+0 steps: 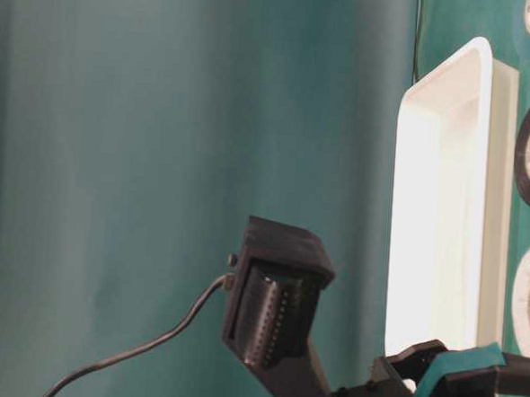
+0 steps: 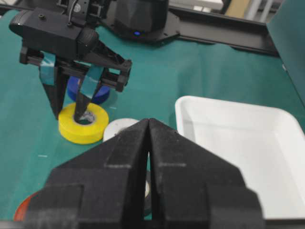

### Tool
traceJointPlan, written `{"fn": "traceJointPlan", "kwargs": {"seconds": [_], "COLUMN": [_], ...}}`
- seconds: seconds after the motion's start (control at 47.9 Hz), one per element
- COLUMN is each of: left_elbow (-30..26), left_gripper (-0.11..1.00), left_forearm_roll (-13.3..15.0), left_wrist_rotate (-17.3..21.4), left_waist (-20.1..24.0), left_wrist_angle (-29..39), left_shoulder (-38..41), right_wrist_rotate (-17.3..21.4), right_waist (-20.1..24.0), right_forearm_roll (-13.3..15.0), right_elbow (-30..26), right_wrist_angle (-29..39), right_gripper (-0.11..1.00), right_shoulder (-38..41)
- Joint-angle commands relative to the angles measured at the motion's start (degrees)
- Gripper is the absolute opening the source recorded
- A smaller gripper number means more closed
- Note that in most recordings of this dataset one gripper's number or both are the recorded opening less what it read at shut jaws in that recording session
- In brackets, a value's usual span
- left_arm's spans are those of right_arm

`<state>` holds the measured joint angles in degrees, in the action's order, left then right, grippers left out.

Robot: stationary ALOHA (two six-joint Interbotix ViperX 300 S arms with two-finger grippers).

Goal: Pick up the tape from a random location and place it into the white case.
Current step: 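Close the left gripper on the yellow roll's inner rim, then lift the yellow tape roll up off the table with the left gripper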

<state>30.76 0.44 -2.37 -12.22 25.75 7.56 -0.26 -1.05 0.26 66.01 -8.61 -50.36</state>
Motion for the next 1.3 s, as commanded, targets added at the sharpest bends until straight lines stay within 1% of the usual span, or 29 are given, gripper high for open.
{"fn": "traceJointPlan", "kwargs": {"seconds": [0.0, 0.648, 0.961, 1.275], "left_elbow": [-1.2, -1.8, -4.6, -8.2], "left_gripper": [0.23, 0.23, 0.23, 0.23], "left_forearm_roll": [0.0, 0.0, 0.1, 0.0], "left_wrist_rotate": [0.1, 0.0, 0.1, 0.2], "left_waist": [-0.3, -0.8, -0.9, -1.0], "left_wrist_angle": [-0.1, 0.7, 7.6, 14.9], "left_shoulder": [-0.9, -2.1, -5.2, -12.5], "right_wrist_rotate": [-0.1, -0.1, -0.1, -0.2], "right_waist": [-0.1, -0.1, -0.1, -0.1], "right_forearm_roll": [0.1, 0.0, 0.0, 0.2], "right_elbow": [-0.9, -1.0, -1.1, -1.5], "right_wrist_angle": [-0.4, -0.4, -0.3, -0.3], "right_gripper": [0.00, 0.00, 0.00, 0.00], "right_shoulder": [0.3, 0.3, 0.3, 0.3]}}
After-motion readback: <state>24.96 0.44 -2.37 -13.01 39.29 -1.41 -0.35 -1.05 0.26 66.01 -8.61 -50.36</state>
